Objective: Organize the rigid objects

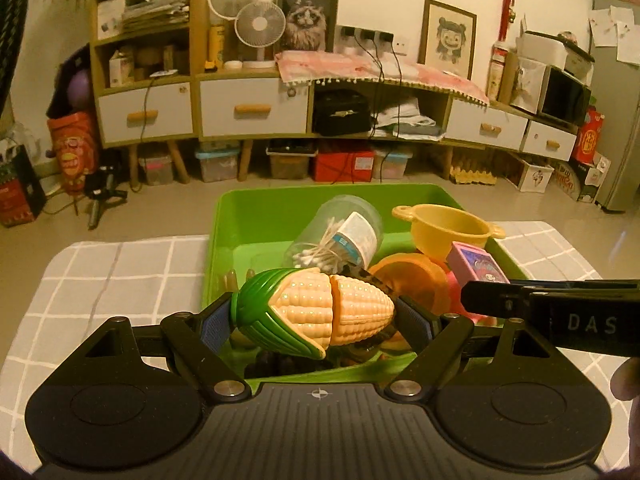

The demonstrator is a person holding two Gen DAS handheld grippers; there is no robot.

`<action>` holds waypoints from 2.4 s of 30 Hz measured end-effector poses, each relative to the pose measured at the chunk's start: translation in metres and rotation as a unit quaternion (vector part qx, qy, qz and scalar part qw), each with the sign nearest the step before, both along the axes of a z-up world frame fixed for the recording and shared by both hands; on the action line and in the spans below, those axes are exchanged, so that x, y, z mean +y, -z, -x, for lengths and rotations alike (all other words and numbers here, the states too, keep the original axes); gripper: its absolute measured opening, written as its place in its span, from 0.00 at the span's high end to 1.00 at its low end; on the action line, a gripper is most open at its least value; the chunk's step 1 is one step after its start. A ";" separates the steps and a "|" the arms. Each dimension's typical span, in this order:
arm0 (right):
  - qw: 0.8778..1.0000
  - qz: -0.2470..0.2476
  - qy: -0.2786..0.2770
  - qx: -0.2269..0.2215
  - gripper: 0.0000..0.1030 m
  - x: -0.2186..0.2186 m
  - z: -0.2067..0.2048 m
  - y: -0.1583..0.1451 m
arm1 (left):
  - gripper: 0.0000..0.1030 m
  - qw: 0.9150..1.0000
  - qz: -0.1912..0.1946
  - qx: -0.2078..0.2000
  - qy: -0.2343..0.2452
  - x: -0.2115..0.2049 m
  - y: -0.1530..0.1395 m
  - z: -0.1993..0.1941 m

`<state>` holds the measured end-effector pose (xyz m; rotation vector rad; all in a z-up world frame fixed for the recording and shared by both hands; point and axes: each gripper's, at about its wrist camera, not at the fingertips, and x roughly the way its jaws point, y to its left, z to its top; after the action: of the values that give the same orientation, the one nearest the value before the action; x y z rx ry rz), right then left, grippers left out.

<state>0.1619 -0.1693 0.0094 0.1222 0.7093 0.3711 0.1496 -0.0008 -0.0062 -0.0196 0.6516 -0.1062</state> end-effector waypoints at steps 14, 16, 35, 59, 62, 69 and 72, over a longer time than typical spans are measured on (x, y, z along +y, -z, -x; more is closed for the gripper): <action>1.000 -0.009 0.009 0.007 0.53 0.000 -0.018 0.001 | 0.02 0.999 -0.024 -0.022 0.026 -0.007 0.006 0.003; 1.000 -0.007 0.006 0.006 0.53 -0.001 -0.013 -0.002 | 0.02 0.999 -0.018 -0.024 0.028 -0.008 0.004 0.009; 0.999 -0.014 0.034 0.024 0.50 -0.027 0.078 -0.039 | 0.02 0.997 0.048 0.056 -0.020 0.008 -0.027 0.081; 0.996 0.053 0.051 0.052 0.41 -0.018 0.108 -0.021 | 0.02 0.990 -0.005 0.123 -0.075 0.010 -0.012 0.103; 0.996 0.054 0.049 0.055 0.41 -0.017 0.108 -0.019 | 0.02 0.990 -0.005 0.122 -0.075 0.009 -0.013 0.105; 0.996 0.054 0.046 0.055 0.41 -0.015 0.109 -0.019 | 0.02 0.989 -0.001 0.126 -0.073 0.008 -0.012 0.107; 0.996 0.053 0.046 0.055 0.41 -0.015 0.109 -0.020 | 0.02 0.990 -0.002 0.125 -0.071 0.007 -0.013 0.107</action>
<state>0.0526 -0.1845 0.0289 0.0745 0.8269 0.2383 0.0429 0.0057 0.0063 -0.0761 0.8992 0.0354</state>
